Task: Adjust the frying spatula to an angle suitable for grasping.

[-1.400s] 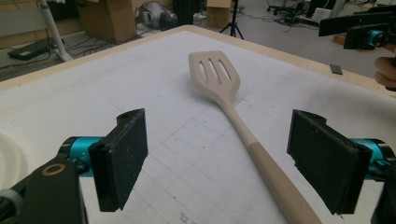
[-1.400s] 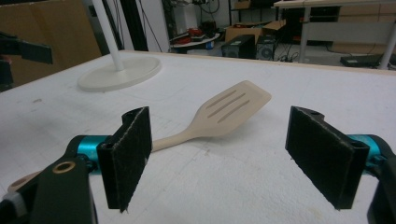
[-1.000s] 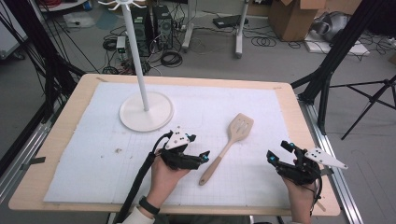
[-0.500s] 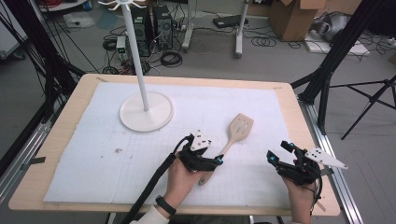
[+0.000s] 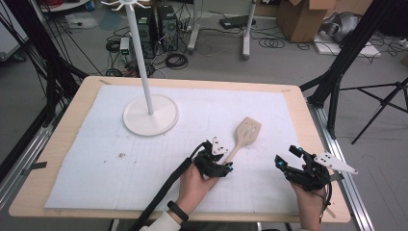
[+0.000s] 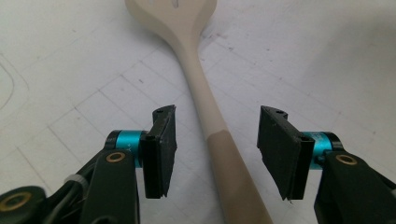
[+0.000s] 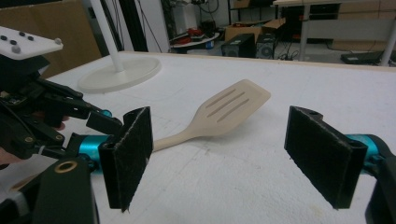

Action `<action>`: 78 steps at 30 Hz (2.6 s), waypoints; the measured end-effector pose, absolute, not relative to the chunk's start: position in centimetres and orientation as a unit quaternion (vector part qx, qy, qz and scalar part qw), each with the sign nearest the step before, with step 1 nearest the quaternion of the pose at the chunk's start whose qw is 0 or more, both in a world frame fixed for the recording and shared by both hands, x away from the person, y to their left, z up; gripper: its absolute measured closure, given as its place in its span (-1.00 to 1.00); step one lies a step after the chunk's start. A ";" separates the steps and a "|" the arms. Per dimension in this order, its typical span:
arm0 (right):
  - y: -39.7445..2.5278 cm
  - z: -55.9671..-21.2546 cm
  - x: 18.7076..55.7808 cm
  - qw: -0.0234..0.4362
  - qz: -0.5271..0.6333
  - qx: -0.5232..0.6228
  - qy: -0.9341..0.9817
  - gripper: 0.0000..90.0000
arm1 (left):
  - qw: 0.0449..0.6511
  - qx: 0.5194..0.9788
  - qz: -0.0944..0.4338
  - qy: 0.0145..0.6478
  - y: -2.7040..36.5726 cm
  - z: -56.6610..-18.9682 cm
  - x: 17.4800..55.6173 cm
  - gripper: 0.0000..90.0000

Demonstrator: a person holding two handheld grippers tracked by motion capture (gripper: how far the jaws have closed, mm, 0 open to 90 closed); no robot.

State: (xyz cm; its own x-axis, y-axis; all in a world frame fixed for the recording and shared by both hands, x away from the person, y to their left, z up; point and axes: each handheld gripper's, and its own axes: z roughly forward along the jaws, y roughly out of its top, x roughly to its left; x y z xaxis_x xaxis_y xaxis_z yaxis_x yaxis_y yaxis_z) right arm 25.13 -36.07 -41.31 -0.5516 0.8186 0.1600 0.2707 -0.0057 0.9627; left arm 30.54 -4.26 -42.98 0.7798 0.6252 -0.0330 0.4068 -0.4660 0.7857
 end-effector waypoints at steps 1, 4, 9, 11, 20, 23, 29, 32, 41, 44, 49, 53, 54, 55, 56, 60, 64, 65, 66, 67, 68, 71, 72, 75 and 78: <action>-36.1 -41.3 25.1 0.237 0.579 0.410 0.664 -0.50 | 0.412 0.847 0.132 0.307 -4.4 -43.1 30.6 0.07; -36.0 -41.3 25.1 0.234 0.578 0.412 0.664 -0.50 | 0.394 0.852 0.138 0.316 -5.1 -43.3 31.0 0.14; -36.1 -41.3 25.1 0.234 0.580 0.412 0.663 -0.50 | 0.365 0.862 0.141 0.322 -5.9 -43.7 31.1 0.26; -36.2 -41.3 25.1 0.234 0.581 0.414 0.661 -0.50 | 0.363 0.862 0.141 0.325 -6.0 -43.6 31.1 0.29; -36.2 -41.3 25.1 0.235 0.582 0.413 0.660 -0.50 | 0.364 0.863 0.130 0.326 -6.2 -43.5 31.0 0.57; -36.3 -41.3 25.1 0.234 0.585 0.413 0.658 -0.50 | 0.365 0.864 0.130 0.322 -6.1 -43.6 31.0 0.58; -36.2 -41.4 25.1 0.232 0.581 0.416 0.660 -0.50 | 0.371 0.869 0.124 0.304 -5.2 -43.5 31.3 0.67; -36.2 -41.5 25.2 0.233 0.580 0.414 0.662 -0.50 | 0.376 0.872 0.113 0.292 -4.4 -43.2 31.4 0.67; -36.2 -41.3 25.1 0.236 0.583 0.411 0.660 -0.49 | 0.393 0.884 0.121 0.222 -0.3 -41.8 31.1 0.67; -36.2 -41.2 25.0 0.238 0.585 0.412 0.657 -0.49 | 0.401 0.888 0.119 0.190 1.4 -41.3 31.0 0.67; -36.2 -41.2 25.0 0.237 0.585 0.412 0.657 -0.49 | 0.416 0.895 0.095 0.132 4.2 -41.1 30.8 0.67; -35.9 -41.3 25.2 0.236 0.582 0.410 0.662 -0.49 | 0.421 0.898 0.074 0.108 5.9 -41.3 31.2 0.67; -35.9 -41.3 25.2 0.236 0.581 0.409 0.662 -0.49 | 0.418 0.900 0.071 0.099 6.3 -41.4 31.4 0.67; -35.8 -41.3 25.2 0.235 0.579 0.410 0.664 -0.49 | 0.417 0.901 0.067 0.094 6.6 -41.6 31.5 0.67; -35.8 -41.3 25.2 0.233 0.579 0.409 0.665 -0.49 | 0.413 0.904 0.066 0.087 6.8 -41.7 31.6 0.67; -35.7 -41.4 25.3 0.235 0.576 0.411 0.666 -0.49 | 0.411 0.909 0.050 0.059 7.4 -42.3 32.1 0.67; -35.6 -41.4 25.4 0.233 0.576 0.410 0.668 -0.49 | 0.419 0.907 0.036 0.033 7.6 -42.9 32.5 0.67; -35.6 -41.4 25.4 0.233 0.576 0.410 0.668 -0.49 | 0.419 0.907 0.030 0.026 7.6 -43.0 32.6 0.67; -35.6 -41.4 25.4 0.232 0.577 0.409 0.668 -0.49 | 0.417 0.909 0.028 0.015 7.7 -43.1 32.8 0.67; -35.6 -41.4 25.4 0.233 0.577 0.409 0.668 -0.49 | 0.414 0.910 0.025 0.010 7.6 -43.1 32.8 0.67; -35.6 -41.4 25.4 0.233 0.577 0.409 0.668 -0.49 | 0.414 0.910 0.025 0.010 7.6 -43.1 32.8 0.67; -35.6 -41.4 25.4 0.232 0.577 0.409 0.668 -0.49 | 0.407 0.913 0.021 -0.015 7.6 -43.3 33.1 0.67; -35.6 -41.4 25.4 0.233 0.576 0.409 0.668 -0.49 | 0.410 0.912 0.021 -0.019 7.6 -43.4 33.2 0.67; -35.5 -41.4 25.5 0.234 0.576 0.408 0.668 -0.49 | 0.410 0.912 0.017 -0.023 7.7 -43.5 33.3 0.67; -35.4 -41.4 25.4 0.232 0.575 0.410 0.669 -0.49 | 0.411 0.911 0.018 -0.024 7.7 -43.5 33.3 0.67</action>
State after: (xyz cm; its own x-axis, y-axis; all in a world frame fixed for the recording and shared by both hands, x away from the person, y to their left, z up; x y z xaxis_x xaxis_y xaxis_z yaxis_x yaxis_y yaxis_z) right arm 25.43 -35.44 -41.44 -0.5565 0.8152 0.1605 0.2818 0.0034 0.9595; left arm 33.30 7.68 -43.55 0.9982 -0.0292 0.0530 -0.0590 -0.6612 0.7479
